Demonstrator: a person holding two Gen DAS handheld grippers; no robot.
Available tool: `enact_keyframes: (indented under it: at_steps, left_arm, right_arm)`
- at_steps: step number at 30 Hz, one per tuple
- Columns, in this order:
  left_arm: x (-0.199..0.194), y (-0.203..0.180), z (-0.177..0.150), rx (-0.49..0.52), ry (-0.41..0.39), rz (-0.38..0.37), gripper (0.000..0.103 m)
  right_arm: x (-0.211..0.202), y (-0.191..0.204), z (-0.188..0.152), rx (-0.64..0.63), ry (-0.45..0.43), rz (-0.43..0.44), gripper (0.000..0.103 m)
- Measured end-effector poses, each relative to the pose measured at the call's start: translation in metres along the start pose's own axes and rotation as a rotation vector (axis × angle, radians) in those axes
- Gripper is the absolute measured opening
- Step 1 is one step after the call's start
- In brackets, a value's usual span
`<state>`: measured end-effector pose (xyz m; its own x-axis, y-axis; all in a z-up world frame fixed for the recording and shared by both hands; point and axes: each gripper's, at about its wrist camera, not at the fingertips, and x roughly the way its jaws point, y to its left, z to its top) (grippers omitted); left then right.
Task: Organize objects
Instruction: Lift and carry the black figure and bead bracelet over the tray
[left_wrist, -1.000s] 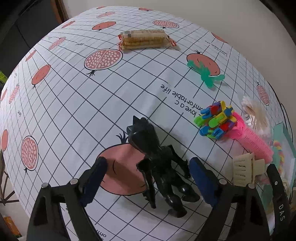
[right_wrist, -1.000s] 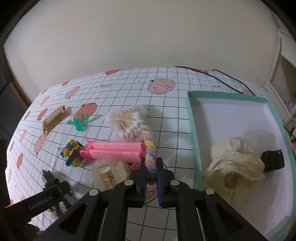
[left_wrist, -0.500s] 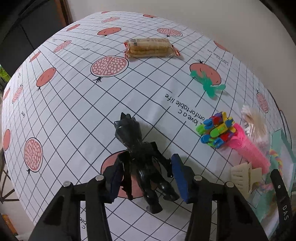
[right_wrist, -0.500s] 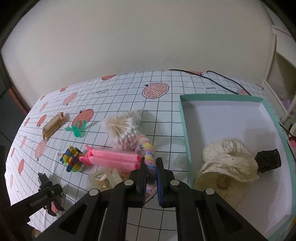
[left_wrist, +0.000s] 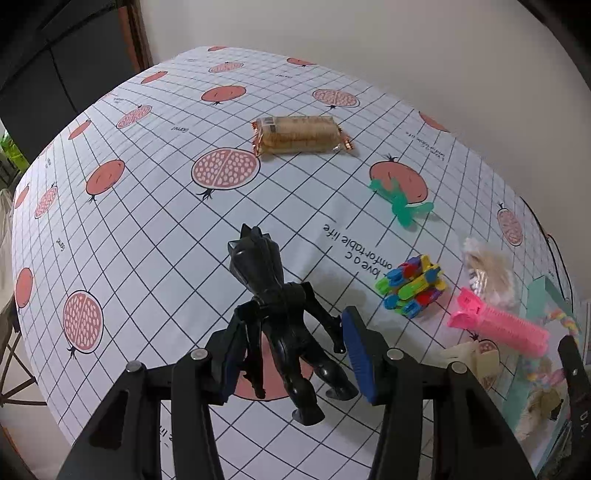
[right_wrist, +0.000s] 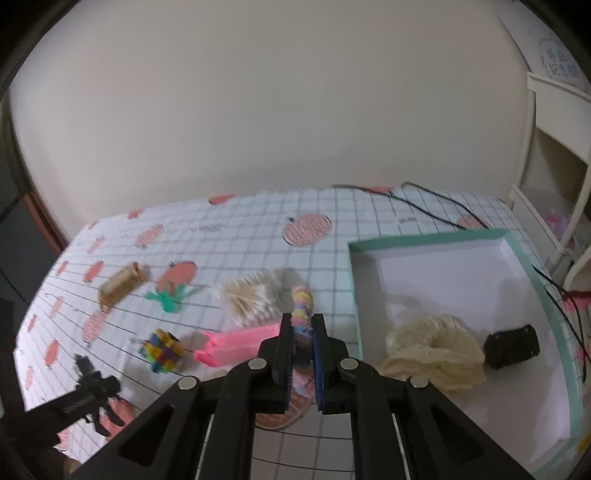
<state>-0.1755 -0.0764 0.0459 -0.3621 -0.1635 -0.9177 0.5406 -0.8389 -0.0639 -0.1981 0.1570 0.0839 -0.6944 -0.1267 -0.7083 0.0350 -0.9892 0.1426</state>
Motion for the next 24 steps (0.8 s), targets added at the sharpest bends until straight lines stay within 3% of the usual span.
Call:
enact_keyframes:
  at_steps: [6,16,24]
  left_arm:
    - [-0.011,-0.002,0.001,0.007,-0.022,0.003,0.052]
    - [-0.03,-0.008,0.002,0.008,-0.054,-0.008,0.052]
    - [-0.045,-0.017,0.0,0.027,-0.074,-0.024,0.052]
  right_arm:
    - [-0.015,0.015,0.005,-0.047,-0.059,0.08,0.009]
    - [-0.036,0.003,0.014,-0.025,-0.109,0.05,0.009]
    - [-0.062,-0.001,0.023,-0.025,-0.167,0.078,0.009]
